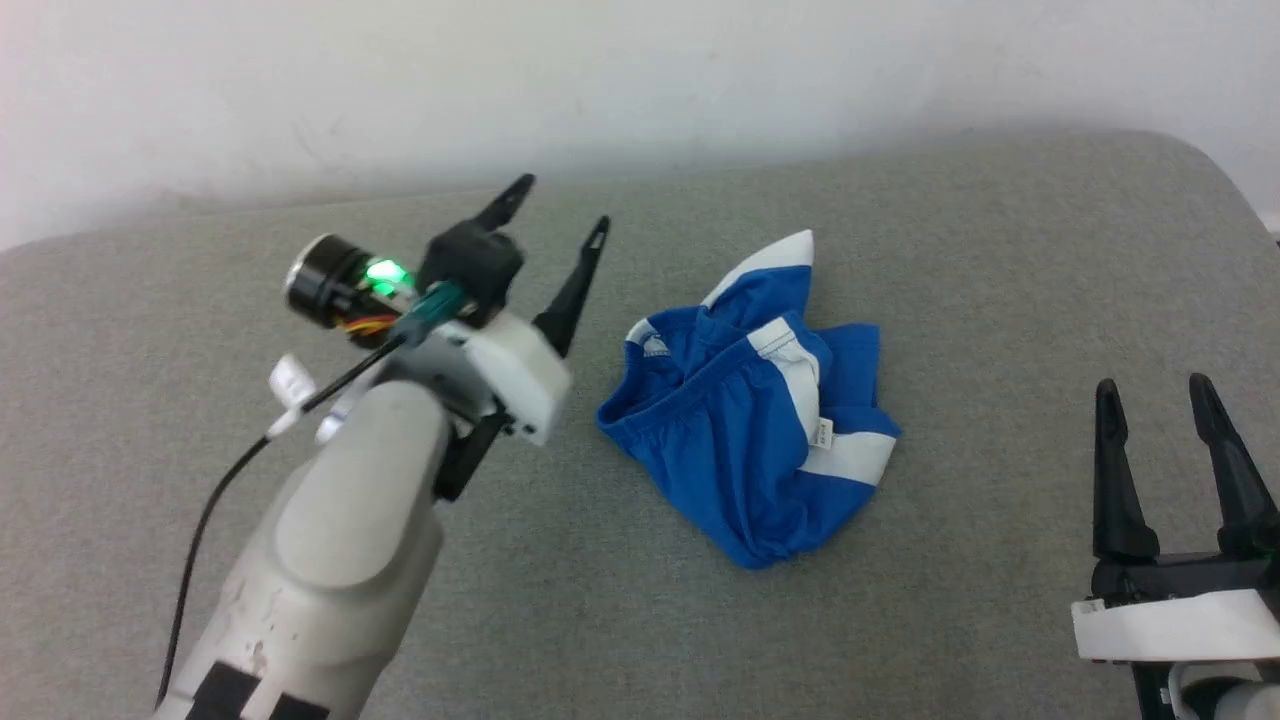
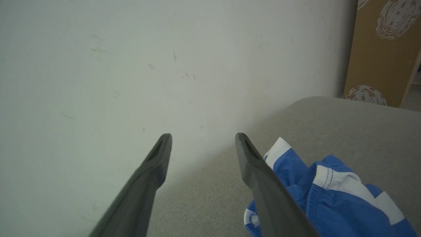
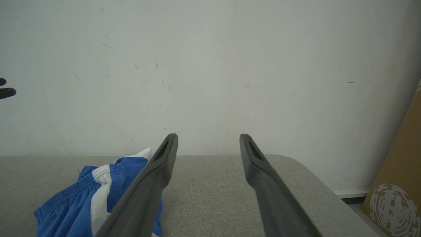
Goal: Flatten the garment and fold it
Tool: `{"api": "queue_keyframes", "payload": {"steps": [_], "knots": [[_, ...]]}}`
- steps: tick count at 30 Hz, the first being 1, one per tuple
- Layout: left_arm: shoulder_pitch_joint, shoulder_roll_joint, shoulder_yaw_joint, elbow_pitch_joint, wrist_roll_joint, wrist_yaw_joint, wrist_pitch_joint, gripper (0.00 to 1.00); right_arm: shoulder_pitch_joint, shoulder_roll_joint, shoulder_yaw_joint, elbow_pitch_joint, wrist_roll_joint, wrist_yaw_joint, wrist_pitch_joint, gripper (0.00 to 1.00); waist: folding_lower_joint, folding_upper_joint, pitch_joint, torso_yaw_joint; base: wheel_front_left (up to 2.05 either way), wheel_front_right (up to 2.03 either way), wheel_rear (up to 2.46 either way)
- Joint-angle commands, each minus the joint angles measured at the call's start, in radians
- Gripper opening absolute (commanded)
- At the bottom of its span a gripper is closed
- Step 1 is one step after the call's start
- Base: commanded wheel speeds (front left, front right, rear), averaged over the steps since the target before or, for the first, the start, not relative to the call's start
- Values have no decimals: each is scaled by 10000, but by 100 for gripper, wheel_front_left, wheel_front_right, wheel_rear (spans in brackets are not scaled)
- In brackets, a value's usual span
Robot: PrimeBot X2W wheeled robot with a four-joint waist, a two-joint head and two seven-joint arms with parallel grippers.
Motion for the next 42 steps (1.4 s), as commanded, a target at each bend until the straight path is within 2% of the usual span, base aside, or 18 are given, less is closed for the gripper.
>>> {"api": "queue_keyframes", "payload": {"steps": [1,5,9,13,16,20,21,22,23,26,30,32,33,38,42], "knots": [[-300,28,-515,250,-323,-52,405,100,-146,26,6,-18,57,-19,-47,100,0,-1,236,-296,0,0,0],[-1391,461,-3089,677,-2401,-62,2335,100,-302,26,36,-13,119,-19,-47,100,0,-1,536,-669,0,0,0],[-2361,1266,-5508,453,-4537,-64,4271,100,-458,26,132,31,184,-19,-47,100,0,-1,847,-1021,0,0,0],[-3122,1901,-7328,309,-6193,-65,5603,100,-677,26,207,75,276,-19,-47,100,0,-1,1205,-1368,0,0,0],[-3448,2196,-8268,461,-6938,-66,6362,100,-834,26,289,115,347,-19,-47,100,0,-1,1417,-1588,0,0,0],[-3299,2413,-8630,467,-7107,-66,6944,100,-922,26,276,177,453,-19,-47,100,0,-1,1565,-1751,0,0,0],[-3184,2465,-8649,351,-7098,-66,7064,67,-910,26,251,186,465,-19,-47,100,0,-1,1563,-1741,0,0,0],[-3056,2518,-8656,191,-6981,-66,7111,45,-877,26,217,197,465,-19,-47,100,0,-1,1541,-1700,0,0,0],[-2958,2586,-8659,61,-6848,-66,7061,0,-828,26,183,211,453,-19,-47,100,0,-1,1502,-1628,0,0,0],[-2905,2890,-8663,-360,-6520,-66,6435,0,-718,26,133,227,367,-19,-47,100,0,-1,1322,-1293,0,0,0],[-2892,3342,-8199,-513,-6907,-62,4481,0,-584,26,22,148,221,-19,-47,100,0,-1,991,-703,0,0,0],[-2630,3620,-7818,-653,-6938,210,3566,0,-506,26,-69,100,175,-19,-47,100,0,-1,839,-346,0,0,0],[-2630,3620,-7818,-653,-6938,210,3566,0,-506,26,-69,100,175,-19,-47,100,0,-1,839,-346,0,0,0],[-1226,4566,-7213,-1163,-7217,1420,2132,0,-269,26,-75,89,75,-19,-47,100,0,-1,565,487,0,0,0],[109,5134,-7066,-1201,-7613,2211,1580,0,-265,26,68,76,27,-19,-47,100,0,-1,572,905,0,0,0]]}}
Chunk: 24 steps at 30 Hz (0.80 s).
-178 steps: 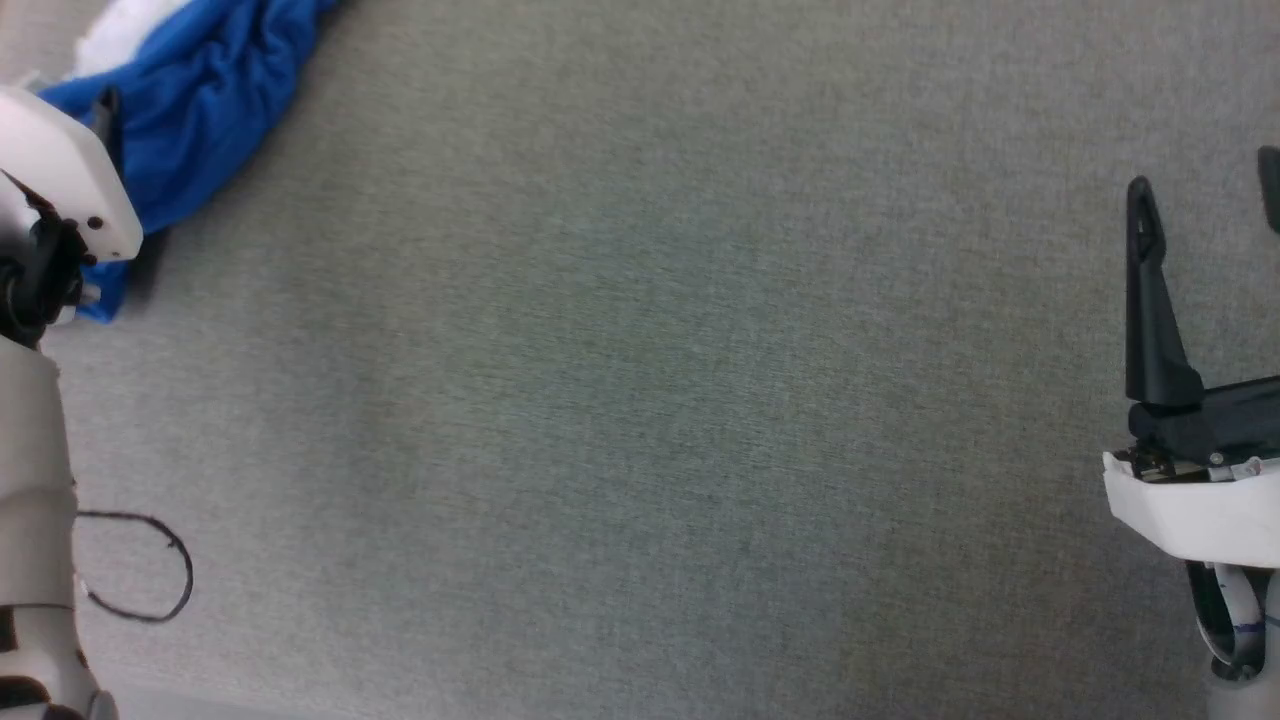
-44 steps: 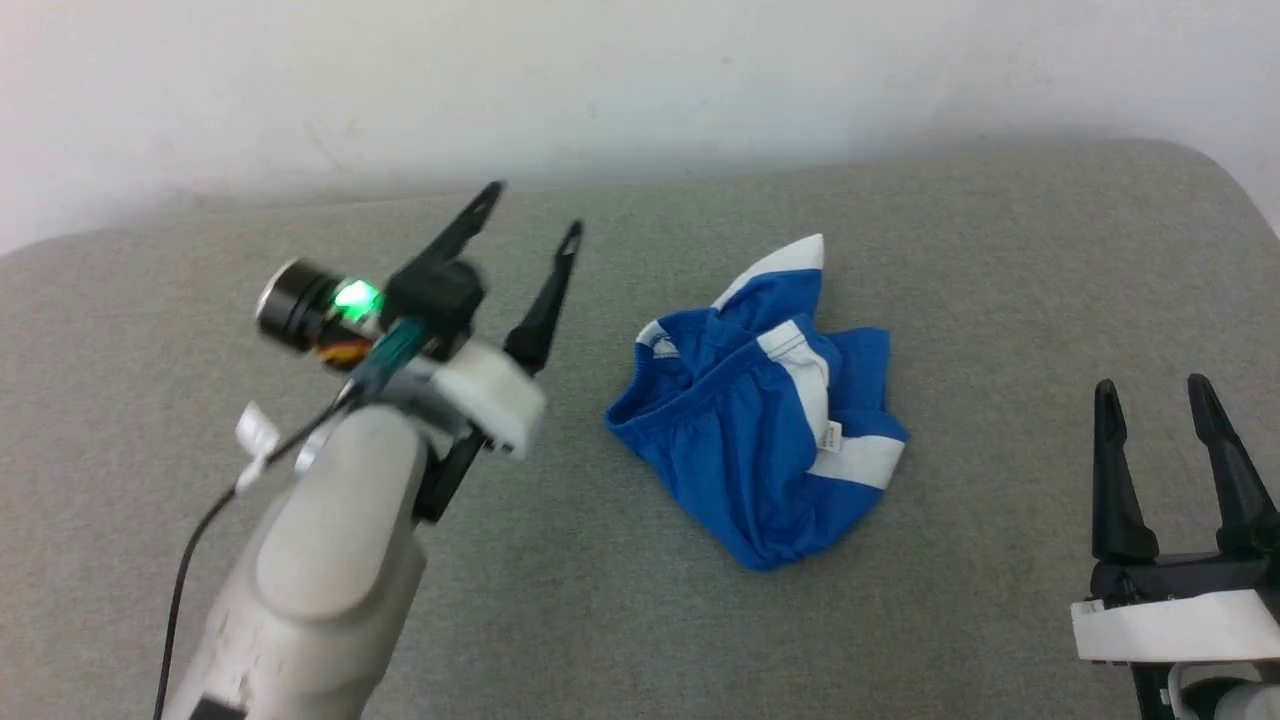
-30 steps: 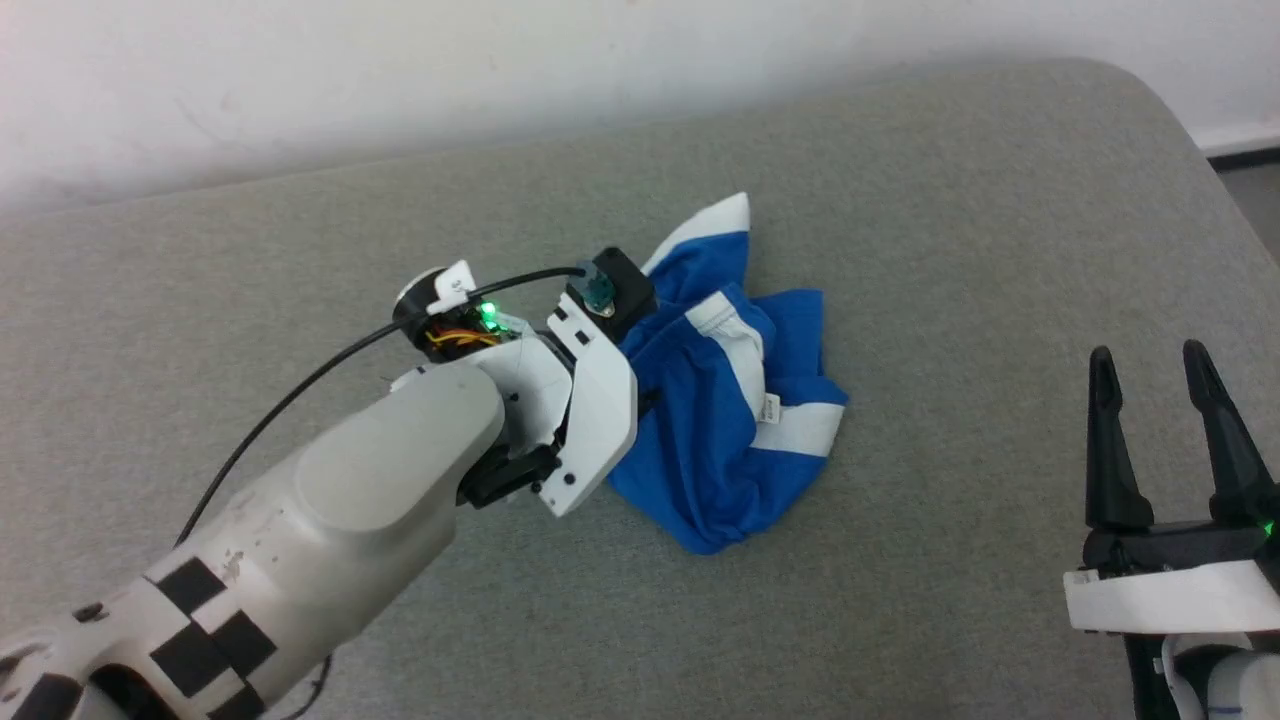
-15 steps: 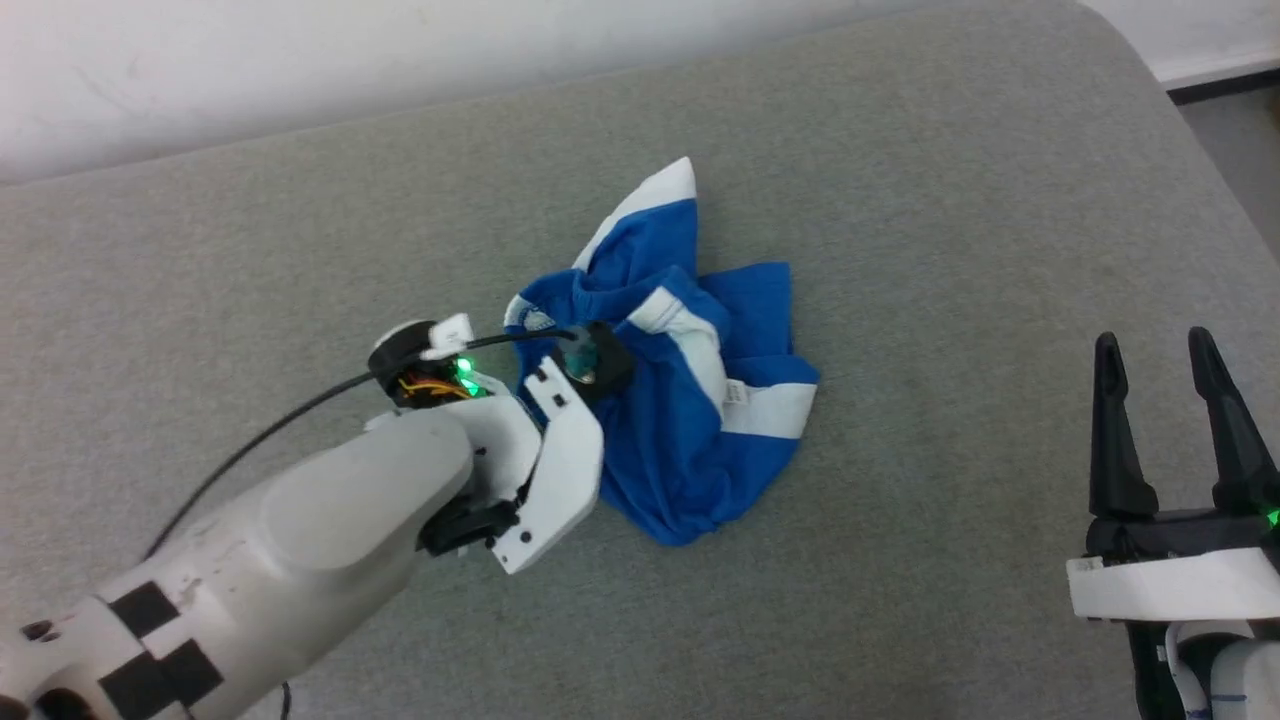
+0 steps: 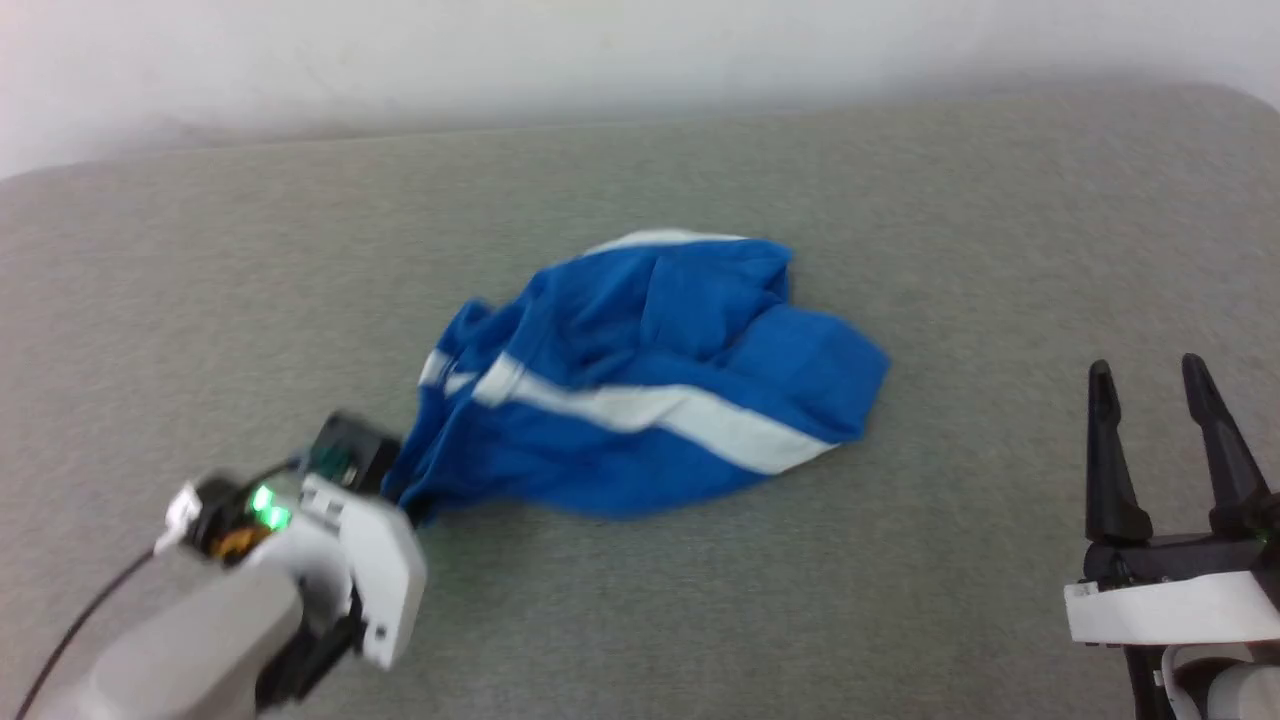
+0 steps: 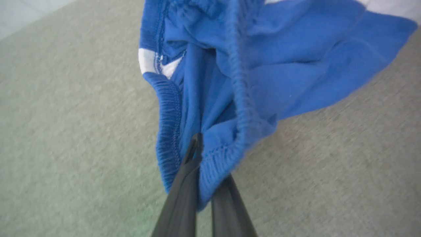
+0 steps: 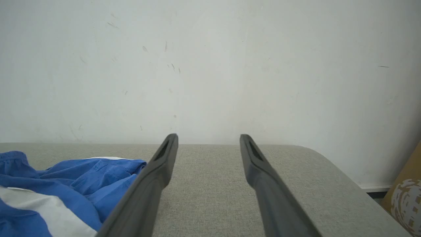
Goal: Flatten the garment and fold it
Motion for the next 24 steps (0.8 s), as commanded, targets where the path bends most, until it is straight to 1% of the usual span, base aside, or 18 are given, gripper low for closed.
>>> {"api": "queue_keyframes", "payload": {"steps": [1,5,6,7,11,14,17,20,22,24], "knots": [[208,24,52,3,-132,90,-74,0,48,24,13,-12,-81,-19,-47,100,1,1,-286,600,0,0,0],[1160,66,11,239,-544,421,-268,0,86,24,64,46,-127,-19,-47,100,1,1,-323,796,0,0,0],[1291,14,-28,302,-609,440,-249,22,111,24,50,55,-132,-19,-47,100,1,1,-344,847,0,0,0],[1341,-41,-67,320,-584,433,-306,100,137,24,32,68,-135,-19,-47,100,1,1,-369,893,0,0,0],[1099,-193,163,-49,-651,234,-688,100,198,24,-7,113,-164,-19,-47,100,1,1,-503,1077,0,0,0],[526,91,218,-755,-288,213,-593,100,222,24,-6,131,-161,-19,-47,100,1,1,-642,1138,0,0,0],[-116,379,219,-1712,7,167,-123,100,260,24,1,143,-130,-19,-47,100,1,1,-740,1157,0,0,0],[-838,594,221,-2251,172,-145,457,100,256,24,48,159,-111,-19,-47,100,1,1,-755,1138,0,0,0],[-1355,702,105,-2325,438,-382,923,100,234,24,139,170,-106,-19,-47,100,1,1,-735,1049,0,0,0],[-1769,642,-4,-2335,551,-608,1368,100,210,24,169,187,-66,-19,-47,100,1,1,-711,941,0,0,0]]}}
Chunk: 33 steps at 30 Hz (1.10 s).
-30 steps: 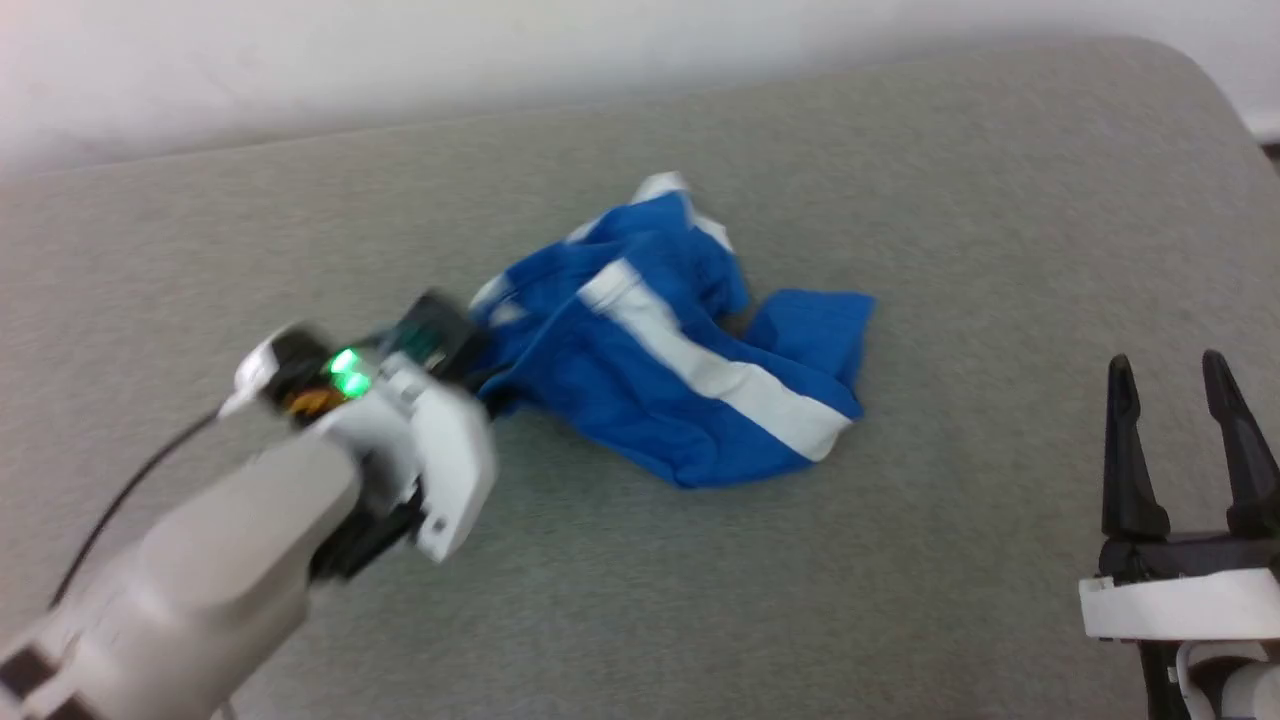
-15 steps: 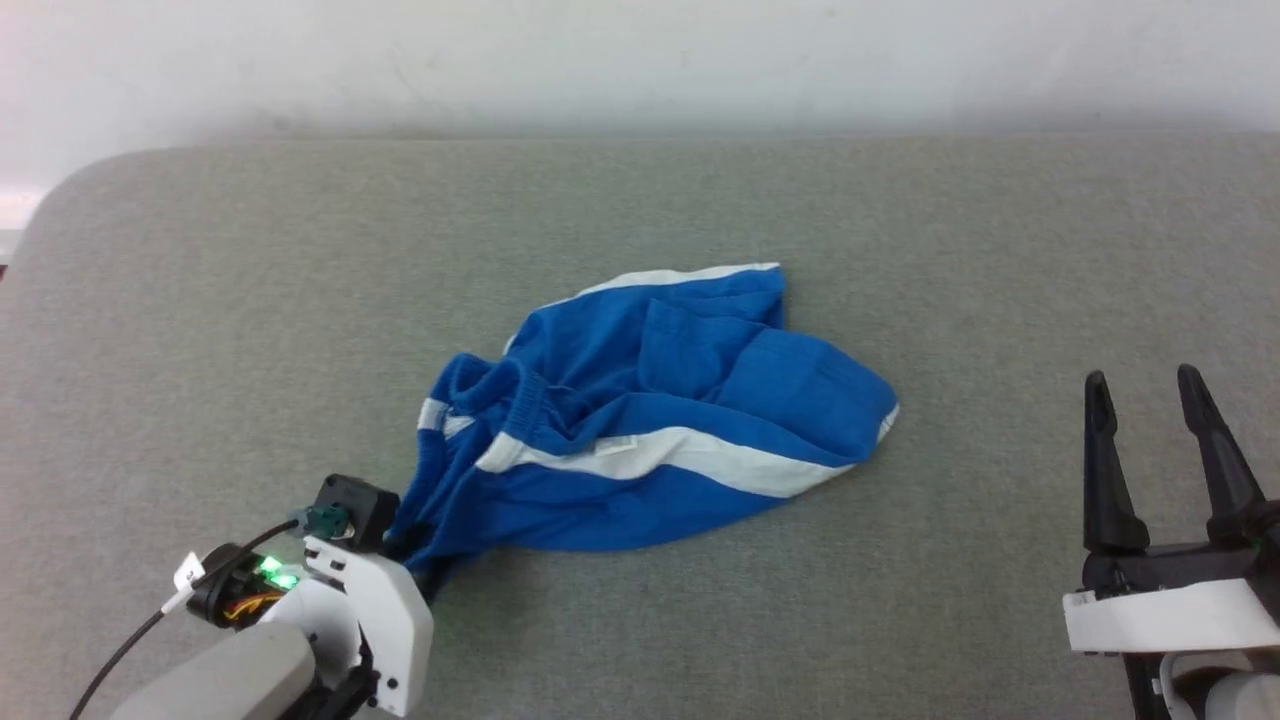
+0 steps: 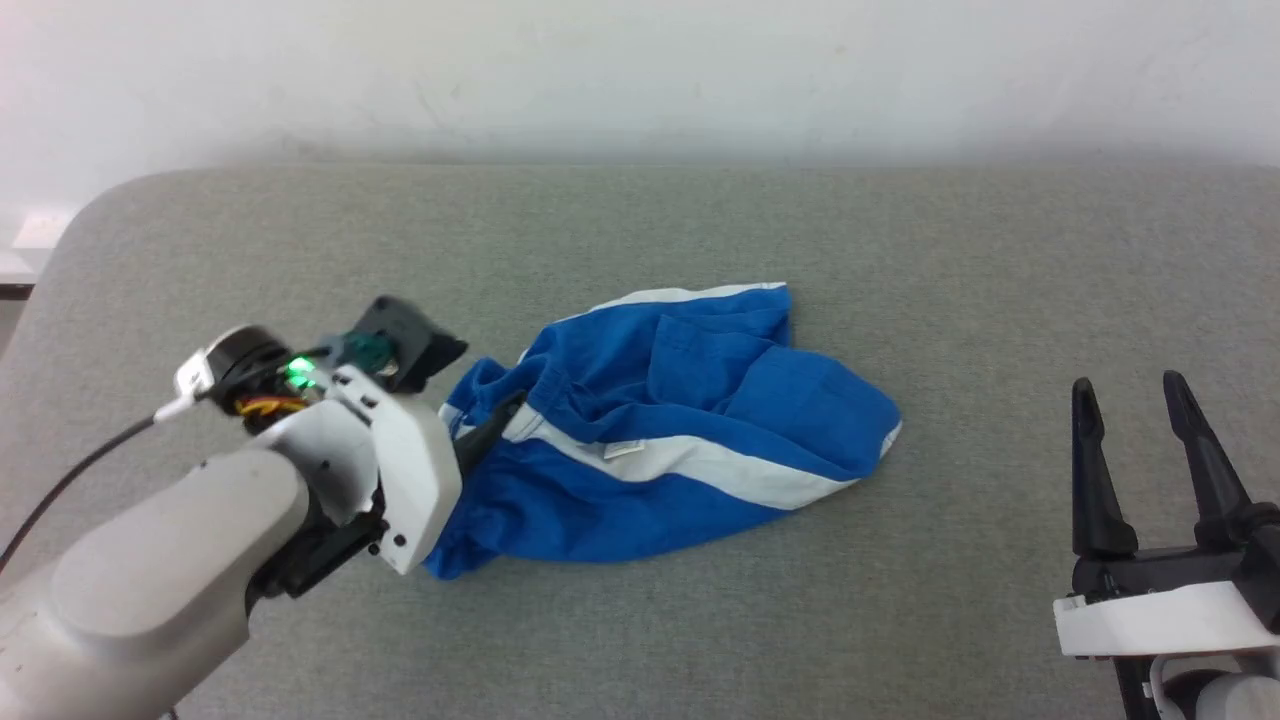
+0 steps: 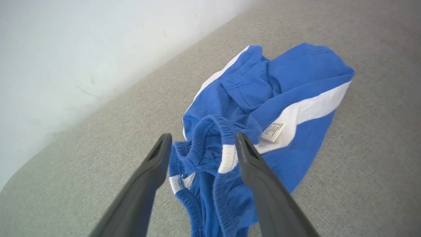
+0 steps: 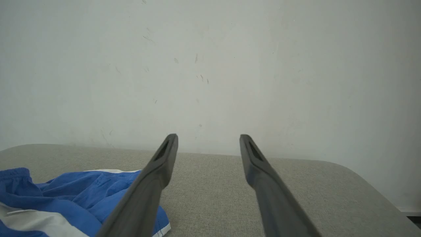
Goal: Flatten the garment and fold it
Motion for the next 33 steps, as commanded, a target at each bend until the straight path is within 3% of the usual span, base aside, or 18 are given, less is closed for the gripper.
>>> {"api": "queue_keyframes", "payload": {"steps": [1,7,13,14,15,16,21,28,30,33], "knots": [[-156,-78,-94,-3,21,-139,153,100,44,20,7,23,40,-19,-47,100,0,1,44,-122,0,0,0],[-554,-514,-746,685,-189,-985,1517,100,-79,20,55,56,94,-19,-47,100,0,1,304,-505,0,0,0],[-362,-1037,-1191,1933,-19,-1358,1887,100,-291,20,101,58,127,-19,-47,100,0,1,626,-900,0,0,0],[-291,-1117,-1188,2027,-65,-1396,1722,67,-283,20,68,66,130,-19,-47,100,0,1,645,-934,0,0,0],[-228,-1183,-1131,2103,-88,-1400,1462,18,-262,20,30,69,135,-19,-47,100,0,1,654,-946,0,0,0],[-155,-1211,-1101,2166,-68,-1389,1233,0,-232,20,1,69,137,-19,-47,100,0,1,654,-949,0,0,0],[329,-903,-722,1782,-66,-983,20,0,-41,20,-104,76,87,-19,-47,100,0,1,533,-782,0,0,0],[2097,31,-410,291,-365,588,-1129,0,27,20,-139,14,-64,-19,-47,100,0,1,393,-244,0,0,0],[2796,71,-577,-86,-500,960,-1264,0,46,20,-159,7,-93,-19,-47,100,0,1,380,-76,0,0,0],[3689,-206,-870,-174,-734,1168,-1433,0,75,20,-122,17,-147,-19,-47,100,0,1,364,164,0,0,0]]}}
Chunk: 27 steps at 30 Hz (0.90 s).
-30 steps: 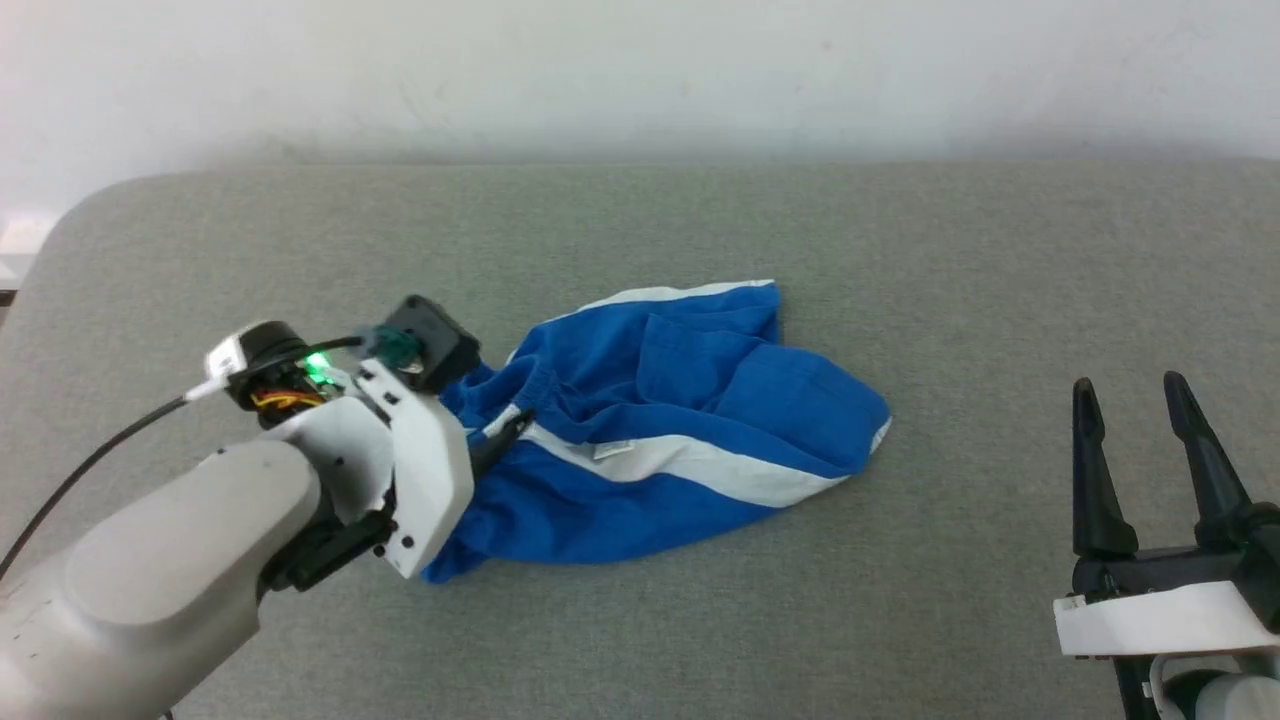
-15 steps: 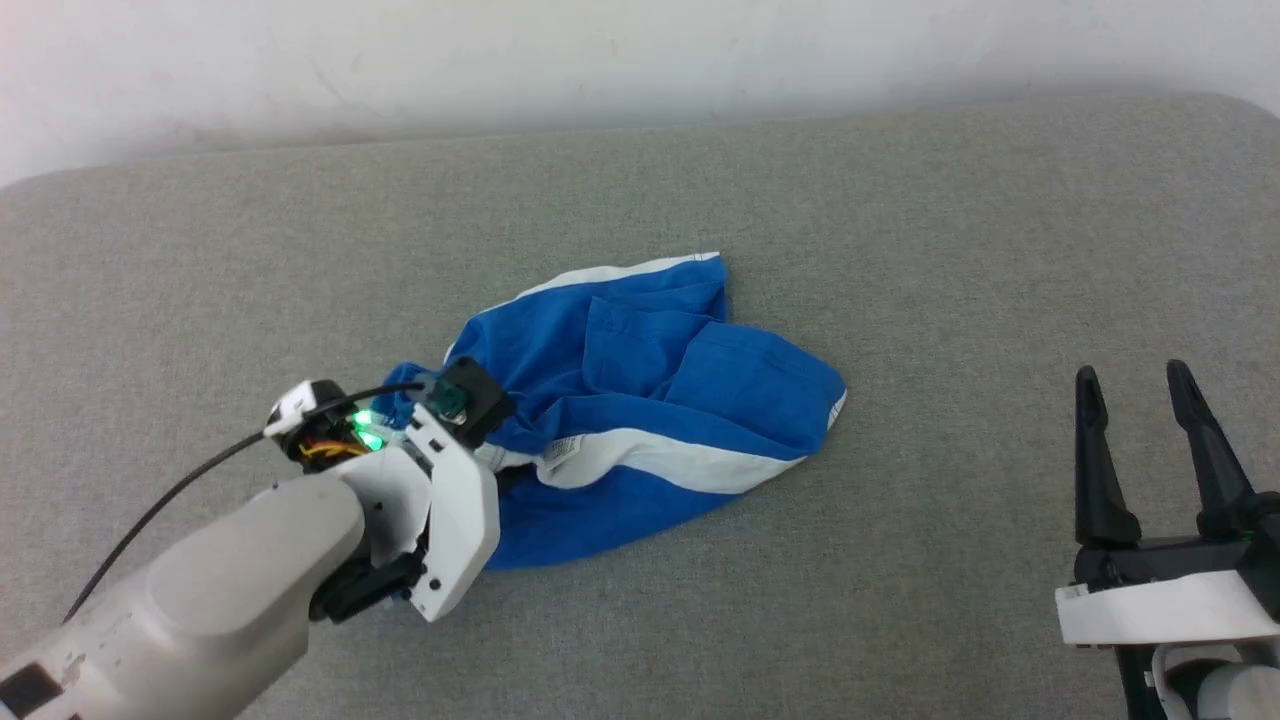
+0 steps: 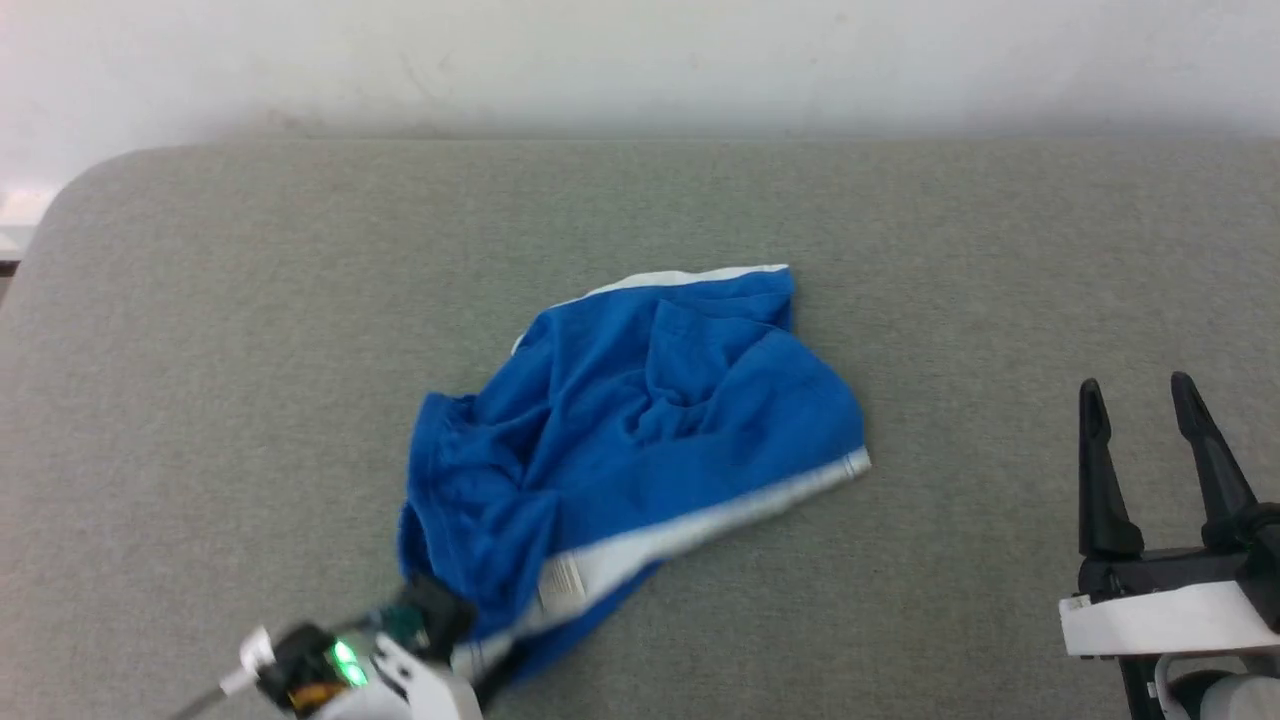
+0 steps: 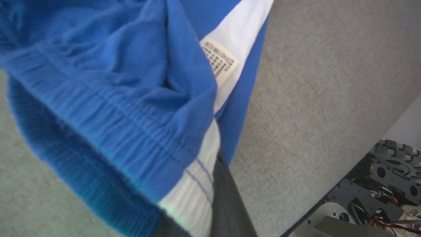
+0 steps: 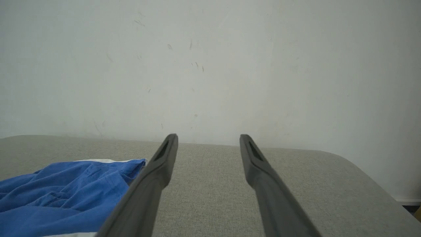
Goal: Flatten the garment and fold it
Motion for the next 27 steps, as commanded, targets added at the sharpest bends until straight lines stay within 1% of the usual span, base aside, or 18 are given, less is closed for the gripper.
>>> {"api": "queue_keyframes", "payload": {"steps": [1,2,3,6,8,11,12,15,18,21,23,25,26,27], "knots": [[534,-319,-253,121,-36,88,-46,0,86,24,41,-15,-97,-19,-47,100,1,1,-68,339,0,0,0],[722,-537,-315,236,-133,48,-61,5,88,24,26,-6,-115,-19,-47,100,1,1,-111,434,0,0,0],[832,-738,-354,397,-144,42,-124,100,96,24,20,4,-138,-19,-47,100,1,1,-160,521,0,0,0],[926,-1194,-295,760,5,188,-626,100,67,24,104,26,-390,-19,-47,100,1,1,-357,703,0,0,0],[898,-1293,0,723,51,327,-1232,100,-10,24,81,-4,-613,-19,-47,100,1,1,-502,798,0,0,0],[802,-1144,463,218,250,593,-2122,100,-263,9,75,-98,-1121,-19,-47,100,1,1,-667,874,0,0,0],[802,-1144,463,218,250,593,-2122,100,-263,9,75,-98,-1121,-19,-47,100,1,1,-667,874,0,0,0],[699,-853,1062,-491,474,1109,-2790,100,-676,-316,168,-146,-1382,-19,-47,100,1,1,-739,916,0,0,0],[677,-715,1852,-972,947,2037,-3160,100,-1106,-891,597,2,-1393,-19,-47,100,1,1,-750,910,0,0,0],[816,-848,2639,-1166,1742,3106,-3265,100,-1512,-1709,1499,626,-1220,-19,-47,100,1,1,-704,870,0,0,0],[935,-1076,3220,-1342,2663,3789,-3274,100,-1864,-2359,2290,1267,-968,-19,-47,100,1,1,-640,837,0,0,0],[1198,-1422,3890,-1546,3591,4472,-3277,100,-2290,-3015,3211,2113,-512,-19,32,100,1,1,-581,827,0,0,0],[1364,-1600,4197,-1662,4037,4743,-3278,100,-2575,-3349,3798,2482,-201,-19,267,100,1,1,-548,821,0,0,0],[1546,-1805,4535,-1784,4396,4910,-3278,100,-2893,-3680,4378,2782,146,-19,581,100,1,1,-505,822,0,0,0]]}}
